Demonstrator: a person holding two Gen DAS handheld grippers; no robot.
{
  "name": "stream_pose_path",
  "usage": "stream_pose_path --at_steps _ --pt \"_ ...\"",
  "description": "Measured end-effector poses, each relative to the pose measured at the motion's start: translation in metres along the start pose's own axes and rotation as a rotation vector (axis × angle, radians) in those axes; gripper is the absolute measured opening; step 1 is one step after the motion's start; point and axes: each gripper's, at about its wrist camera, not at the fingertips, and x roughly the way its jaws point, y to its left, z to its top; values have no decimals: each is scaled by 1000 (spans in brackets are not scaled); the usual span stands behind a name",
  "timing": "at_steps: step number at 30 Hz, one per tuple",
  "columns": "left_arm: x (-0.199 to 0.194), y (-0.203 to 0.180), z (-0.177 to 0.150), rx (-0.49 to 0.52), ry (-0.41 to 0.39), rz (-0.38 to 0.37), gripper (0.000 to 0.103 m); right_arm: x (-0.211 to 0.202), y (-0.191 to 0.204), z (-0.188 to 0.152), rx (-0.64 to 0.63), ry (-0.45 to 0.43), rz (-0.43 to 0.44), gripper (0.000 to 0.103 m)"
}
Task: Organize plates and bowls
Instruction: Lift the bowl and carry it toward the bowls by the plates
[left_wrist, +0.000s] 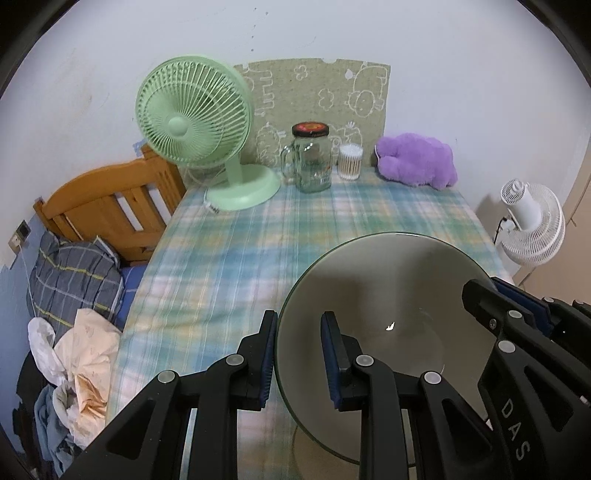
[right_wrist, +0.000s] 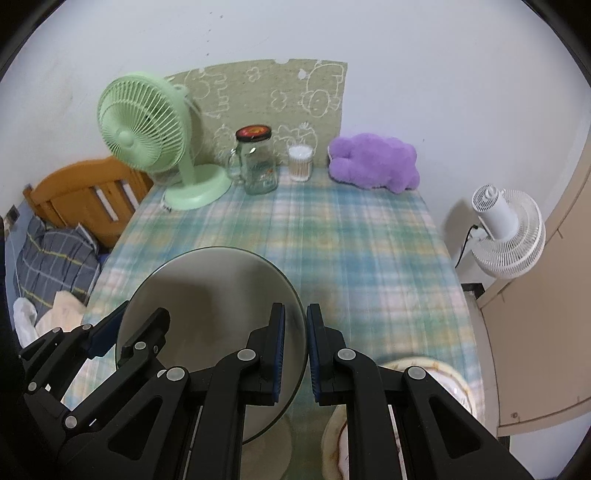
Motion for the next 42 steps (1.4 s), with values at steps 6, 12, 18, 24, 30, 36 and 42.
stream_pose_path --at_steps 6,12,18,24,30,36,42 --pt "2 8 -27 6 36 -15 22 -4 14 -27 -7 24 -7 15" --pt "11 7 -53 8 86 -35 22 1 20 -55 -16 67 -26 15" --pt "21 3 -71 22 119 -49 22 12 18 -79 -6 107 -31 15" --pt "27 -4 -80 51 127 -51 22 22 12 -90 16 132 -36 15" --pt "29 -6 -80 59 111 -37 22 24 11 -93 15 117 -41 15" --pt "29 -5 -79 51 122 -38 22 25 11 -92 16 122 -41 15" --pt "27 -1 -83 13 155 -96 46 25 8 -93 27 136 -8 21"
